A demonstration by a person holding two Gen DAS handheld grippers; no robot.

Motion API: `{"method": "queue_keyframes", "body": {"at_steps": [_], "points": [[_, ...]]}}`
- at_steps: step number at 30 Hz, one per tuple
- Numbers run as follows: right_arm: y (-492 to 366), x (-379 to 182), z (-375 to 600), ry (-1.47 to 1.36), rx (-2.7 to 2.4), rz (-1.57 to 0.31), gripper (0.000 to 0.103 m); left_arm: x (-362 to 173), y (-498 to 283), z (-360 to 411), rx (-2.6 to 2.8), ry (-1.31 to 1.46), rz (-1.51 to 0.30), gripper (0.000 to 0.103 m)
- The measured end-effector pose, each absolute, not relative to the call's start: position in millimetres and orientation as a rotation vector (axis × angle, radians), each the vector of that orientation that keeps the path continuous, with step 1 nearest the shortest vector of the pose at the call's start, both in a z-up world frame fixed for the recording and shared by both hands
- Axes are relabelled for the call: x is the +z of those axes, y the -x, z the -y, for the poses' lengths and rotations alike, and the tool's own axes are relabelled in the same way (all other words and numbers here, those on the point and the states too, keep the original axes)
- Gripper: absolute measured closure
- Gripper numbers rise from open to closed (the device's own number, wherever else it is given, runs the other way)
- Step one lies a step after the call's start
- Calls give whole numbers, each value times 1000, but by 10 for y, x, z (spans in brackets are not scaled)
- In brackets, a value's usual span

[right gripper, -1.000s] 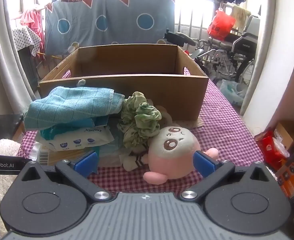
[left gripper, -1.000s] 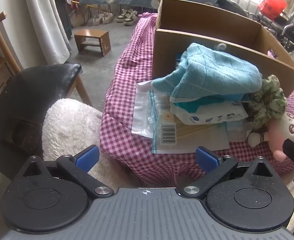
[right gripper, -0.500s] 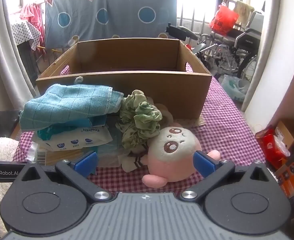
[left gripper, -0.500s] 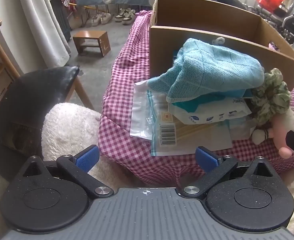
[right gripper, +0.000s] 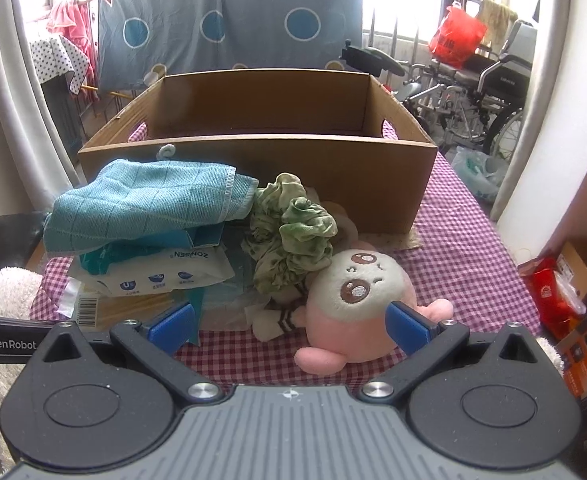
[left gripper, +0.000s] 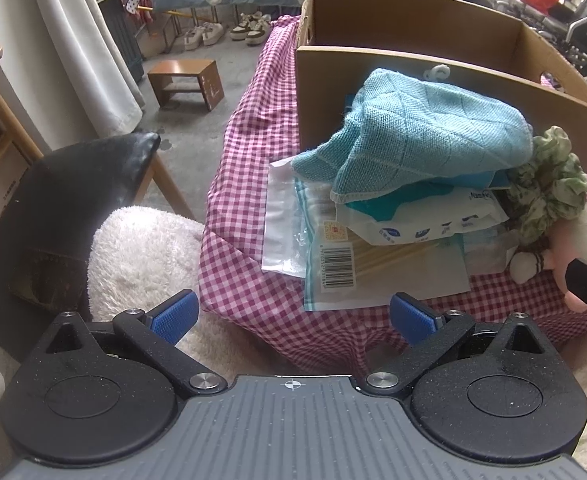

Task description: Organize soft objects

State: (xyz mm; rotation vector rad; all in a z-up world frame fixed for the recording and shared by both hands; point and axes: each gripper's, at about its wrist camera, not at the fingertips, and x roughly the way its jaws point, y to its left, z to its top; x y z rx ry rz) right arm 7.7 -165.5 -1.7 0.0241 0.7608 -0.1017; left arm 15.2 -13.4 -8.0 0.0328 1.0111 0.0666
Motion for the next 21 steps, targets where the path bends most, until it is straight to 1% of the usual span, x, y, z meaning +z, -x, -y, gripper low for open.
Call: {"method": "queue_keyframes", "body": {"at_steps": [21], "points": [[-66,-14,1686,-45,-101,-750,0,-45,-133,126,73,-43,-1005,1]]}}
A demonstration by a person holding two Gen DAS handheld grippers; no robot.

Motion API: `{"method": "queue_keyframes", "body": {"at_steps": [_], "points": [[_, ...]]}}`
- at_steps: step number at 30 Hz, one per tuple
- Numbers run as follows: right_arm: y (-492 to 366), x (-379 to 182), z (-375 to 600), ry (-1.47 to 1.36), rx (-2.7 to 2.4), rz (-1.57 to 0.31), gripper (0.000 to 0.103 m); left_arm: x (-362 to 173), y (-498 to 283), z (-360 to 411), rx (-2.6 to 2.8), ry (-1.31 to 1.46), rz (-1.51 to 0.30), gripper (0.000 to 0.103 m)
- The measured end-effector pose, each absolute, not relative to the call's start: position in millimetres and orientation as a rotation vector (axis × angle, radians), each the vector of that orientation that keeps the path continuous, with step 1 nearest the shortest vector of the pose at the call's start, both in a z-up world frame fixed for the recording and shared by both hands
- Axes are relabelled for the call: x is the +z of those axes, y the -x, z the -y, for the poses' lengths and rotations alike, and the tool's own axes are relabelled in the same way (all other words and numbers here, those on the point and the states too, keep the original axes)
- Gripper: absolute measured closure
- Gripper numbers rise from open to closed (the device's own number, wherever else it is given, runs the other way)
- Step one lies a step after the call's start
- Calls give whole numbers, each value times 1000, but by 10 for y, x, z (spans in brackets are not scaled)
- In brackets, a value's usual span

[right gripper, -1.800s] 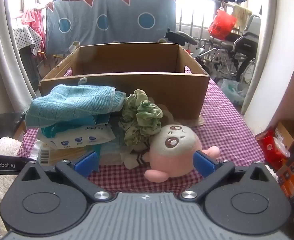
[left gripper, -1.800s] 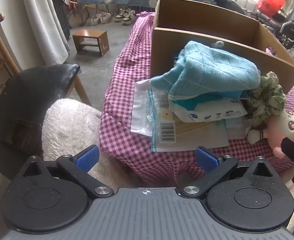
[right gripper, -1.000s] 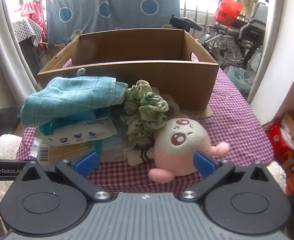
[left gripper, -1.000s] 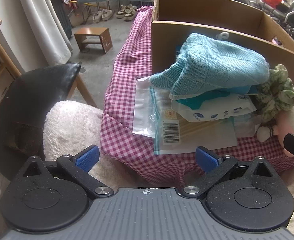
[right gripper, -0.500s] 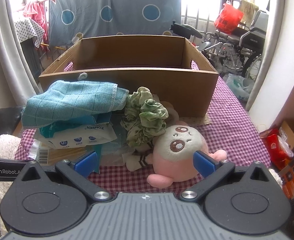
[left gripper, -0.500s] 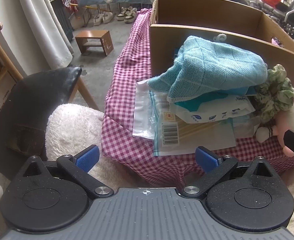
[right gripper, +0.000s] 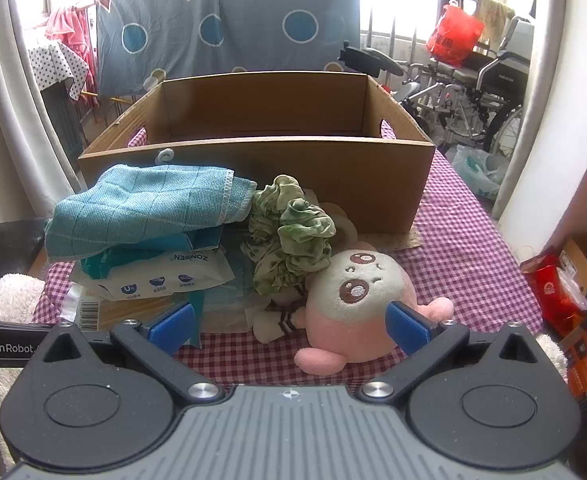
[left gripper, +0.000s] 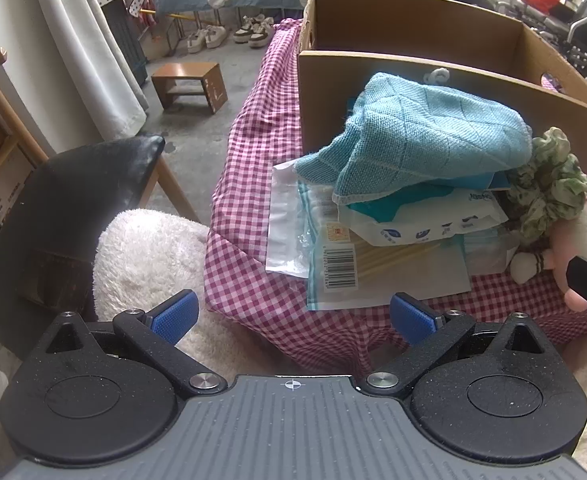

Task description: Organize soft objects

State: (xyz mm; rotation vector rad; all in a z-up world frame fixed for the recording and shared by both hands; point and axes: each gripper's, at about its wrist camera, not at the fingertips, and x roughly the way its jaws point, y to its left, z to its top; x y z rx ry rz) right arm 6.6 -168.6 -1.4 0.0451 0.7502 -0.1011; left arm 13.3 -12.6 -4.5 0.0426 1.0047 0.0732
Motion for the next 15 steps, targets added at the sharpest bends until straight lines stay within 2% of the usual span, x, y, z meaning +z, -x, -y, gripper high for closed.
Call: {"method": "queue_keyframes", "body": {"at_steps": [15], "points": [[-57,-21,1700,-57,-99,-749,0,-37,-127,136,76,-41,-1008,1]]}}
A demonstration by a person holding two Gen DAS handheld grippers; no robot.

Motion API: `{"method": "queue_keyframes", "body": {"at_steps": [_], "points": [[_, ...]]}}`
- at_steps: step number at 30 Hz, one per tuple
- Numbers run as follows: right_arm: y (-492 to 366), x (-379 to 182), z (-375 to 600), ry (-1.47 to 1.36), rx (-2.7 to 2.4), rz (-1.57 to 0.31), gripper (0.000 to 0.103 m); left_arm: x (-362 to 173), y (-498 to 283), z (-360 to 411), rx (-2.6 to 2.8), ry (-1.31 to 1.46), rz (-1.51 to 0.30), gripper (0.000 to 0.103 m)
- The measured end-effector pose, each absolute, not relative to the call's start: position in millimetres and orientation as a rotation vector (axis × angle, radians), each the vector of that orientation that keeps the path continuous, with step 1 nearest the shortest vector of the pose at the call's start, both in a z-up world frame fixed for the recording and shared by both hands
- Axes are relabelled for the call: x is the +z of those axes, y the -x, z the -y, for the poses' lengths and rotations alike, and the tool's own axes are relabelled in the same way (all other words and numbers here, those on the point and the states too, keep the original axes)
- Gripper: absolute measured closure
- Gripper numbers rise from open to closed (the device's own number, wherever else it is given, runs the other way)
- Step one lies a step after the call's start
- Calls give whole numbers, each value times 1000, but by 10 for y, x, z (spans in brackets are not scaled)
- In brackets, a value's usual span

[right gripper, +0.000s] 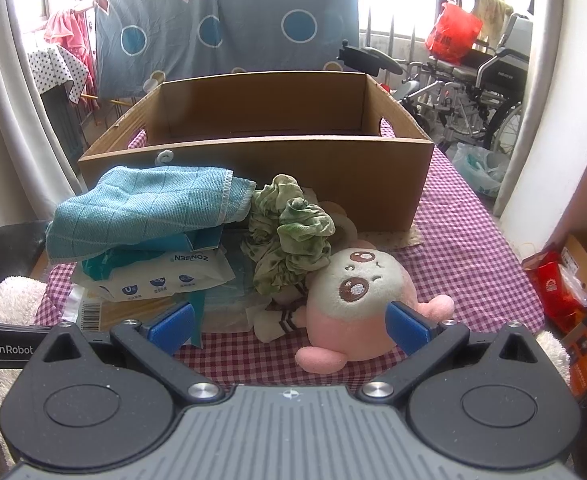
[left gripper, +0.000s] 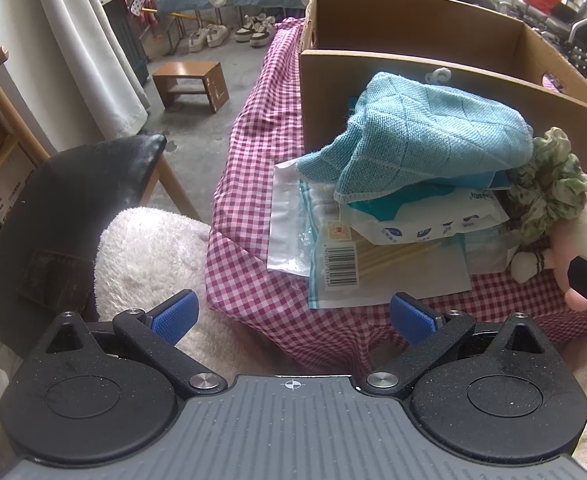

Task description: Organize soft objects

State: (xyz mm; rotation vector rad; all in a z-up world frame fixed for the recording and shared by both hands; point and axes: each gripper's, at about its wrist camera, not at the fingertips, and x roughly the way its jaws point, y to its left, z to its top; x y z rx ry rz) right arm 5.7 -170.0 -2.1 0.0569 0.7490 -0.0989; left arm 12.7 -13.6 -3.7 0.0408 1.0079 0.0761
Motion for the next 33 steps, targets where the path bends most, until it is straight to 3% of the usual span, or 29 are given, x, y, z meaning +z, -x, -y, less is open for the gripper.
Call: {"method": "queue_keyframes", "body": {"at_steps": [19,33], "points": [[-65,-10,1696,-79,-80,-732,0,-48,-140,90,87,-33,-1012,1],[-168,362,1885,-165,51,-506,0,364,-248,34,-4,-68,-775,1]]}}
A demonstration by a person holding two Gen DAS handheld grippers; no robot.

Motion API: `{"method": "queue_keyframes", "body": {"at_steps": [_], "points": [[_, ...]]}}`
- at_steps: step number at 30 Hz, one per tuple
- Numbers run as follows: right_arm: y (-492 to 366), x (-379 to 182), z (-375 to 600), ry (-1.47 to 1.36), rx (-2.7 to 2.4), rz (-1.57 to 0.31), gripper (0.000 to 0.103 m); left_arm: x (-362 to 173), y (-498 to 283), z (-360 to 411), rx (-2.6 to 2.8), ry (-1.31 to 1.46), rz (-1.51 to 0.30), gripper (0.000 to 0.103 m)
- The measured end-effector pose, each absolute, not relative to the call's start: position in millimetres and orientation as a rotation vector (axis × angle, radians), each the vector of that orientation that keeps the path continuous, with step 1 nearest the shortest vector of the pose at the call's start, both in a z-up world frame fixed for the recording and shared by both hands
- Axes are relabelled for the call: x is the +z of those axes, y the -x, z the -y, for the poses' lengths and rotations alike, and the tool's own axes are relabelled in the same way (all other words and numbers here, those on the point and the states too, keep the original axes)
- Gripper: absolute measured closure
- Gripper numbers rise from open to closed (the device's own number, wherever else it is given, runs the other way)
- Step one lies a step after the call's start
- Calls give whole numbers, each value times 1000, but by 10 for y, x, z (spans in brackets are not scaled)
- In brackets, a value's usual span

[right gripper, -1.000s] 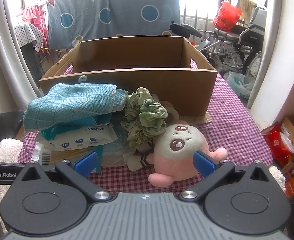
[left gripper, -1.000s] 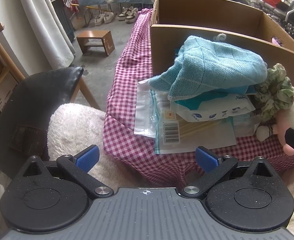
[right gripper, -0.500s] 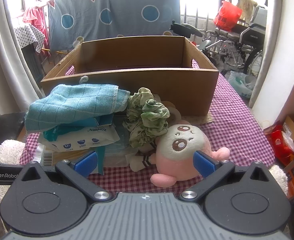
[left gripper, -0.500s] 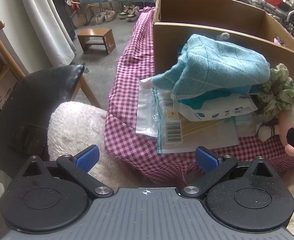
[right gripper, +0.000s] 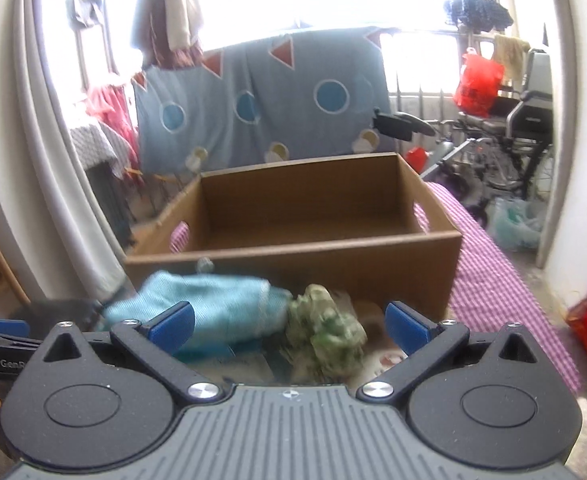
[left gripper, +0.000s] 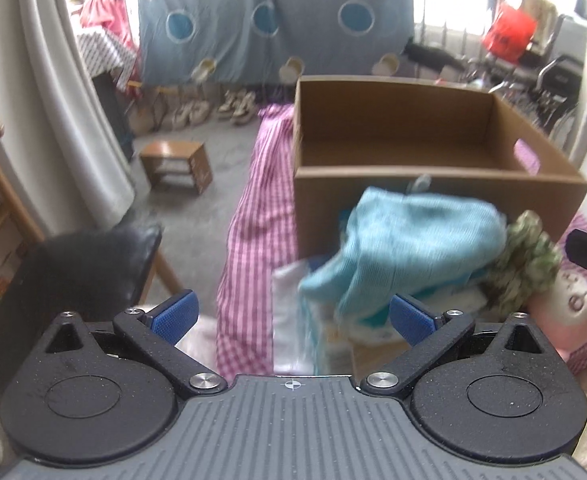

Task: Organize soft objects
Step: 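Lower the right gripper onto the teal towel and close on it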

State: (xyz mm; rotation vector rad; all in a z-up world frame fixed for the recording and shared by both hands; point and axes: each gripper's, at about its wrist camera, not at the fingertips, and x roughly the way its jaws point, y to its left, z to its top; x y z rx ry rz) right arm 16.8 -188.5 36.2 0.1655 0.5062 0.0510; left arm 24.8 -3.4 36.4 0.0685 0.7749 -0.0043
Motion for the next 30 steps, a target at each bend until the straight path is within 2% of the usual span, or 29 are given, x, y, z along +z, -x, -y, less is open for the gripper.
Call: {"method": "queue_keyframes", "body": {"at_steps": [6,10,13,15,20,24,30], "points": [[-327,429,2022,-311,175,-500,0,428,-328,58,-88,-59,-691,1],[-464,365,2096,-466,289,-538,2,412,-356,95,-169,-51,-665,9],[-583,278,2117,-575,354,-586,12,404,-368,60,-264,6,-685,12],[-664,197,2130,-639,390,-626,24,391,-384,-1,-323,62,-716,20],[-812,18,2168,-729,410,-703,30,359,-366,-164,-462,190,-797,25],[-874,-64,2220,-785,420,-724,32,296,-425,-227,-593,310,-884,26],[-971,-121,2235,-849,426,-743,32,128,-656,-269,-591,448,-941,26]]}}
